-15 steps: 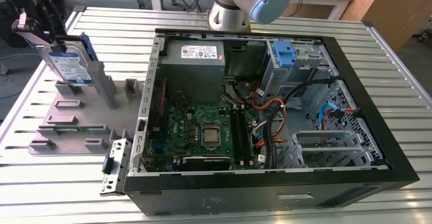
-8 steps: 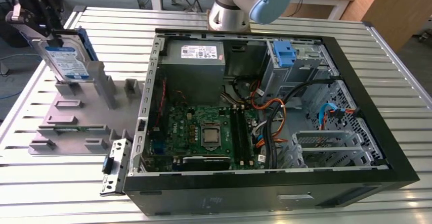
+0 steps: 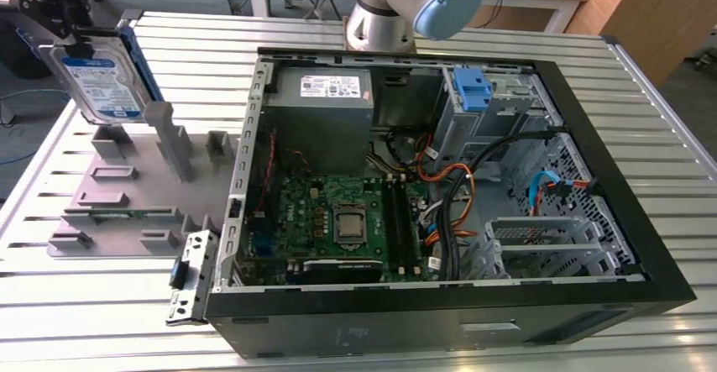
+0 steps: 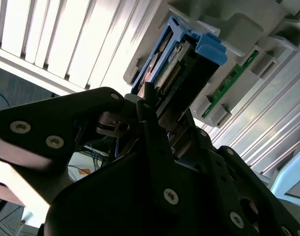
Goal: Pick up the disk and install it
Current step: 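Pick up the disk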
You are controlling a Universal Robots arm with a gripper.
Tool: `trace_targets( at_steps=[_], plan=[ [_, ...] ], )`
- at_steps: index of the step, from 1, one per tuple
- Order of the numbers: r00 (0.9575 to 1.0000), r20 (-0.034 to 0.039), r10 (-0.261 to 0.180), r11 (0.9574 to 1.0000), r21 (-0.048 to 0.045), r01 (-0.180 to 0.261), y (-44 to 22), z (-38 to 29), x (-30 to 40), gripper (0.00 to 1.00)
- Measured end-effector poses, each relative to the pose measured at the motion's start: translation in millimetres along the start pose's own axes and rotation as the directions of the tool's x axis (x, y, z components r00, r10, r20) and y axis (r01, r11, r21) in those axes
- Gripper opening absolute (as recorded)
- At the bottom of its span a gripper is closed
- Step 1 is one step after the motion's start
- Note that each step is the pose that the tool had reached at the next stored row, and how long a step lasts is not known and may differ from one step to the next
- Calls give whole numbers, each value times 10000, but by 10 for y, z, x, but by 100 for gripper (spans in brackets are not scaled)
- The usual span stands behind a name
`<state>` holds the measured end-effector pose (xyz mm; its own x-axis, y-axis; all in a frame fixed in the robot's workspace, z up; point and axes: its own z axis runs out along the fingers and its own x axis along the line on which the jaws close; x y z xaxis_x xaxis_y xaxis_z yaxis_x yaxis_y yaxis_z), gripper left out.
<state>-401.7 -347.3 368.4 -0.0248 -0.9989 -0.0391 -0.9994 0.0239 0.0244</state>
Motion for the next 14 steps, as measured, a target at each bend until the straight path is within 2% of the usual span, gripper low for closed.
trace_targets(
  at_steps=[2, 9, 14],
  plan=[
    [10000, 0, -1, 10000, 0, 1, 1, -38, -1, 35],
    [10000, -1, 0, 10000, -2, 0, 1, -47, -2, 35],
    [10000, 1, 0, 10000, 1, 0, 3, -143, -6, 35]
  ],
)
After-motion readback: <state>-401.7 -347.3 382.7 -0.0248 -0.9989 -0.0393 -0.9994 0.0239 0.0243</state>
